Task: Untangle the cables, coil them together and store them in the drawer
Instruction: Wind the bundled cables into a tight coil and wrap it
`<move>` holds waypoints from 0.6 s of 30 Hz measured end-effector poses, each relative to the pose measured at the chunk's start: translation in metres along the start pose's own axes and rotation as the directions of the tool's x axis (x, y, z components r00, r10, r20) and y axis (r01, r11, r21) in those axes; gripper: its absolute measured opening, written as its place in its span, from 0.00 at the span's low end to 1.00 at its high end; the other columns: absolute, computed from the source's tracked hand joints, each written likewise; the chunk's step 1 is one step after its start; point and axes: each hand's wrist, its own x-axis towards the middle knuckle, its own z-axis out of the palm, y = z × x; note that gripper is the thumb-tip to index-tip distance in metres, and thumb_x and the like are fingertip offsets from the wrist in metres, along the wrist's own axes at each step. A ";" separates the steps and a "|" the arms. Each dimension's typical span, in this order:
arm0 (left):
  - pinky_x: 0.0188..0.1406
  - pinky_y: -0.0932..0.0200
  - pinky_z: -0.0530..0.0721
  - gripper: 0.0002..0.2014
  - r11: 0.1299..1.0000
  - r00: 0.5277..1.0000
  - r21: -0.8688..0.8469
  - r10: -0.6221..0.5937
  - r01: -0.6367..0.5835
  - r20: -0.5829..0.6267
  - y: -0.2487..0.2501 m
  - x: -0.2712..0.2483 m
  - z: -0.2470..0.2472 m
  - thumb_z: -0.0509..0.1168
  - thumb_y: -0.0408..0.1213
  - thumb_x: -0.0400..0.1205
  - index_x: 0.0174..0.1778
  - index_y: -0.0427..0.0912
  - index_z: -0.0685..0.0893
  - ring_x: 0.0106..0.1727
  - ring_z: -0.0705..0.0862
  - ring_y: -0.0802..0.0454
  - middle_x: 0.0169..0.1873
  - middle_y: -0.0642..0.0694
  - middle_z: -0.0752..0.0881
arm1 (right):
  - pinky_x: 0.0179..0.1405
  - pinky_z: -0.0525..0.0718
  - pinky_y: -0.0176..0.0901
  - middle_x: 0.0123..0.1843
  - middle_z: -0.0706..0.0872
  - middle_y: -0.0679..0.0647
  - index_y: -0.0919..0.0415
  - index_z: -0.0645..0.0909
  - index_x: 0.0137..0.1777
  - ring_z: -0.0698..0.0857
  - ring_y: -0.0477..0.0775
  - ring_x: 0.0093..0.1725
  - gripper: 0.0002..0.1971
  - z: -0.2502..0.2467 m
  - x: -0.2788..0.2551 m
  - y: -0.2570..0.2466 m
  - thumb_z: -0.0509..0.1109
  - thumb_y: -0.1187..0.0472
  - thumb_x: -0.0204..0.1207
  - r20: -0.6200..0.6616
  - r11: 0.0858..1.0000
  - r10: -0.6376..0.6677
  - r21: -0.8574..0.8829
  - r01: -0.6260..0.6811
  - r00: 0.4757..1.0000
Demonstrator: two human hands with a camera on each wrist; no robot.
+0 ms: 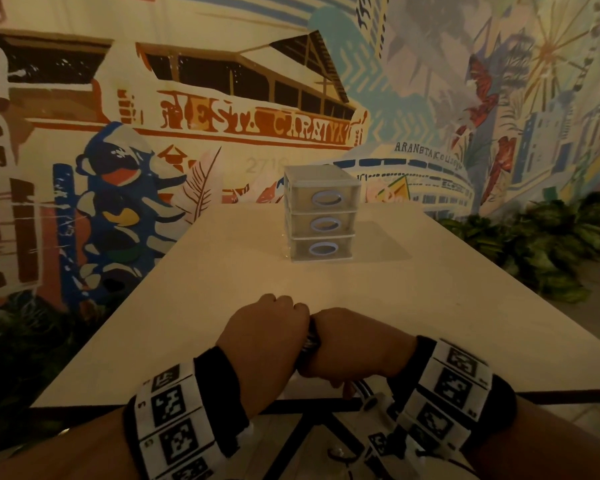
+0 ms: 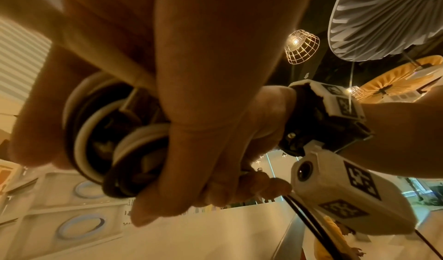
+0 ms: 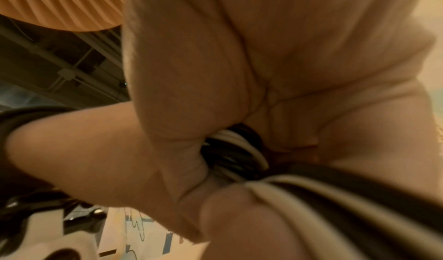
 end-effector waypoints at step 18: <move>0.44 0.54 0.76 0.25 0.996 0.997 -0.043 0.078 -0.077 0.016 0.008 0.004 0.010 0.62 0.43 0.81 0.74 0.45 0.65 0.52 0.81 0.46 0.54 0.47 0.82 | 0.29 0.64 0.34 0.28 0.70 0.50 0.53 0.67 0.29 0.67 0.50 0.28 0.22 0.007 -0.005 0.000 0.63 0.58 0.87 0.035 0.966 -0.096 -0.240 0.101 0.995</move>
